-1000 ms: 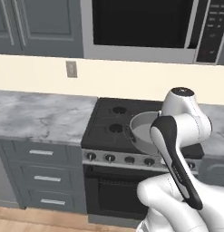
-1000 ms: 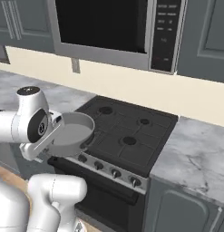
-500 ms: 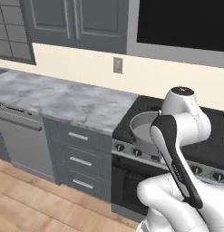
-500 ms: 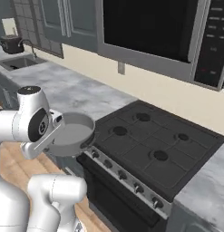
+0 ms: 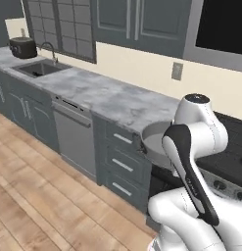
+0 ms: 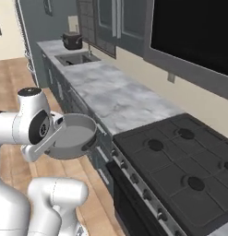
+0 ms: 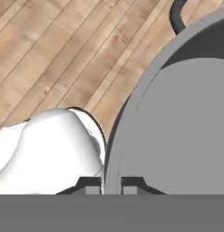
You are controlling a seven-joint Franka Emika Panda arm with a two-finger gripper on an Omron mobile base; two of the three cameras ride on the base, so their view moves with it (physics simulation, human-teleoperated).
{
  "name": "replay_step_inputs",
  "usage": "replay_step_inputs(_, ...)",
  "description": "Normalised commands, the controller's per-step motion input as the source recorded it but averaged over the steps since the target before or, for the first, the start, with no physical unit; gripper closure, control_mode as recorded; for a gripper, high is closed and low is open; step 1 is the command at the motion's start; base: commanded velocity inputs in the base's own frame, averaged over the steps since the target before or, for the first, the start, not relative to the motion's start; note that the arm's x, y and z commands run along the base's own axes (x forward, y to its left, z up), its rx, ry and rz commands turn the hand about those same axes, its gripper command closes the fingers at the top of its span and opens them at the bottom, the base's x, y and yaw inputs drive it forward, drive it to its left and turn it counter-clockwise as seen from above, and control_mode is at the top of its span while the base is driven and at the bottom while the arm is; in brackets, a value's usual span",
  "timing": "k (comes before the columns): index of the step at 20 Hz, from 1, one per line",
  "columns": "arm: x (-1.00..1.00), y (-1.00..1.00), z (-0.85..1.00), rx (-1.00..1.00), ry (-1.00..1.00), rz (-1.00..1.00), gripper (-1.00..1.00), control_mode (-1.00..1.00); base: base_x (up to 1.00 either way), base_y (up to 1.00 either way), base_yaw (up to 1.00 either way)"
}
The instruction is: Move the pot and pan from the stove into the sink.
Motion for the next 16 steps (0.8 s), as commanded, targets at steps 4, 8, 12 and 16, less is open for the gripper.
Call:
replay_step_inputs(4, 0.00, 0.00, 0.00, 0.00, 0.00, 0.00, 1.00, 1.00, -0.04, 0.00, 0.48)
replay_step_inputs(8, 0.00, 0.00, 0.00, 0.00, 0.00, 0.00, 1.00, 1.00, -0.16, -0.03, 0.23)
replay_step_inputs(12, 0.00, 0.00, 0.00, 0.00, 0.00, 0.00, 1.00, 1.00, -0.07, 0.00, 0.48)
replay_step_inputs(16, 0.00, 0.00, 0.00, 0.00, 0.00, 0.00, 1.00, 1.00, -0.01, 0.00, 0.50)
